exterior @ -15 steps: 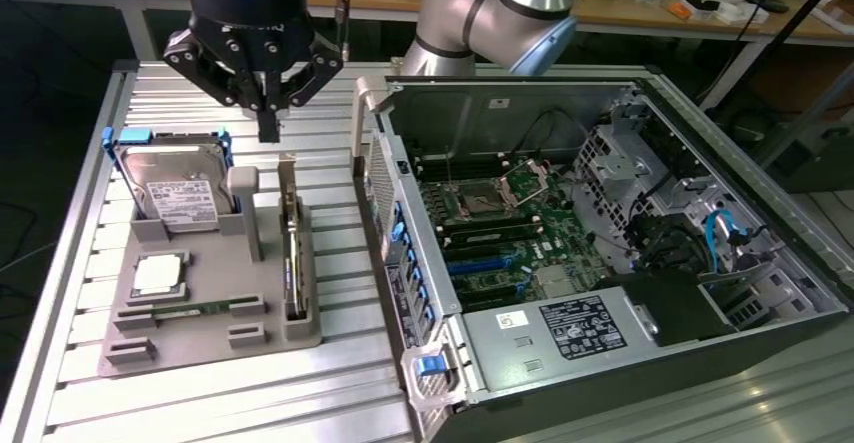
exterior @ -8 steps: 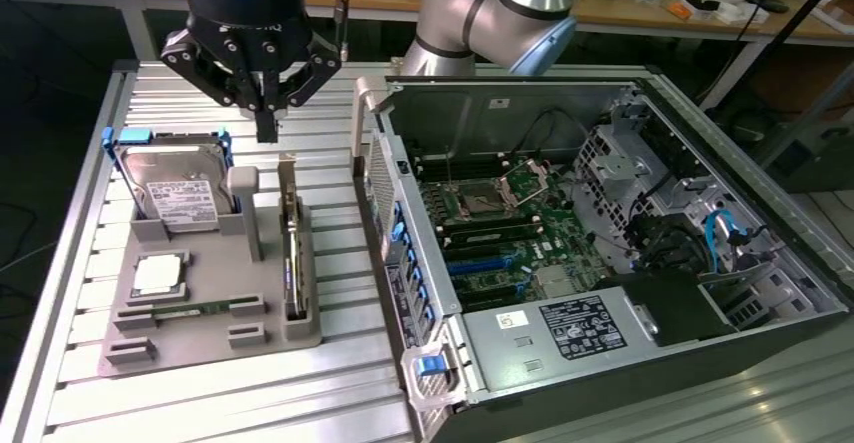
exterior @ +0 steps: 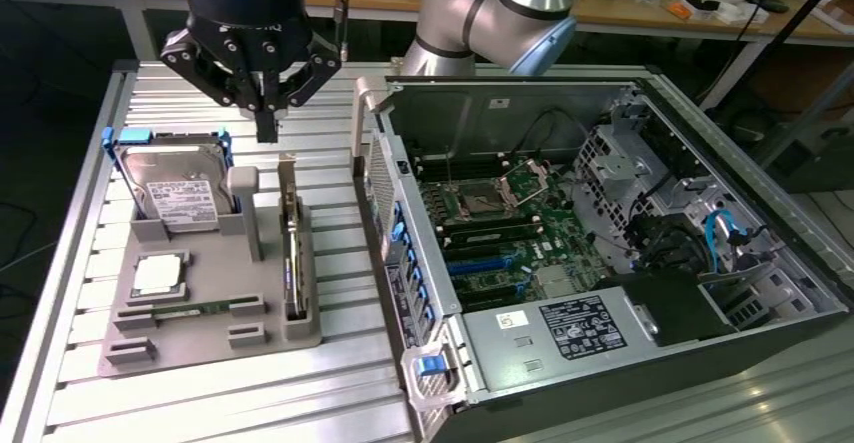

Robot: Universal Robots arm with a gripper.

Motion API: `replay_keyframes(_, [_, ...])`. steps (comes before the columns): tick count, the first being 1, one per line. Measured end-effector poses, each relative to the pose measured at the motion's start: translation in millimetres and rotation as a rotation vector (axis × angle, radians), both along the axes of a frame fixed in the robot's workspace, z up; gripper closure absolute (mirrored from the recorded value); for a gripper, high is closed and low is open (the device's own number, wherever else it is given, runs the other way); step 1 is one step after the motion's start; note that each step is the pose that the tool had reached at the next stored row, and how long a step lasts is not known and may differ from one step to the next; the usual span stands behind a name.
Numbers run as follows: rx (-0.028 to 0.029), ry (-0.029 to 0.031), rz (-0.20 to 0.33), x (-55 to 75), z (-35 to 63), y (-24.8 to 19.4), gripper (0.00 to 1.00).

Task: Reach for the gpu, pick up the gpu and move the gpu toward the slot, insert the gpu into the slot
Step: 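Pick up the gpu and move the gpu toward the slot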

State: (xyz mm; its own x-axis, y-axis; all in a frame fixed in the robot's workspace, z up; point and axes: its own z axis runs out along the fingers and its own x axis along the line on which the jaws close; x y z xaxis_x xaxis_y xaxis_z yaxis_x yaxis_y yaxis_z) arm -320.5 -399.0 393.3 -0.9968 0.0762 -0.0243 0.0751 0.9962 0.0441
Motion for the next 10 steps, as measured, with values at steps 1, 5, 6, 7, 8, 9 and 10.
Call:
replay_keyframes(1, [0.0, 0.0, 0.0, 0.0, 0.0, 0.0, 0.89])
replay_keyframes(5, [0.0, 0.0, 0.0, 0.0, 0.0, 0.0, 0.7])
replay_keyframes(6, [0.0, -0.0001, 0.0, 0.0, 0.0, 0.0, 0.64])
replay_keyframes(7, [0.0, 0.0, 0.0, 0.0, 0.0, 0.0, 0.58])
replay_keyframes(8, [0.0, 0.0, 0.0, 0.0, 0.0, 0.0, 0.52])
replay_keyframes(9, [0.0, -0.0001, 0.0, -0.1, 0.0, 0.1, 0.46])
replay_keyframes(10, [0.0, -0.0001, 0.0, -0.1, -0.1, 0.2, 0.46])
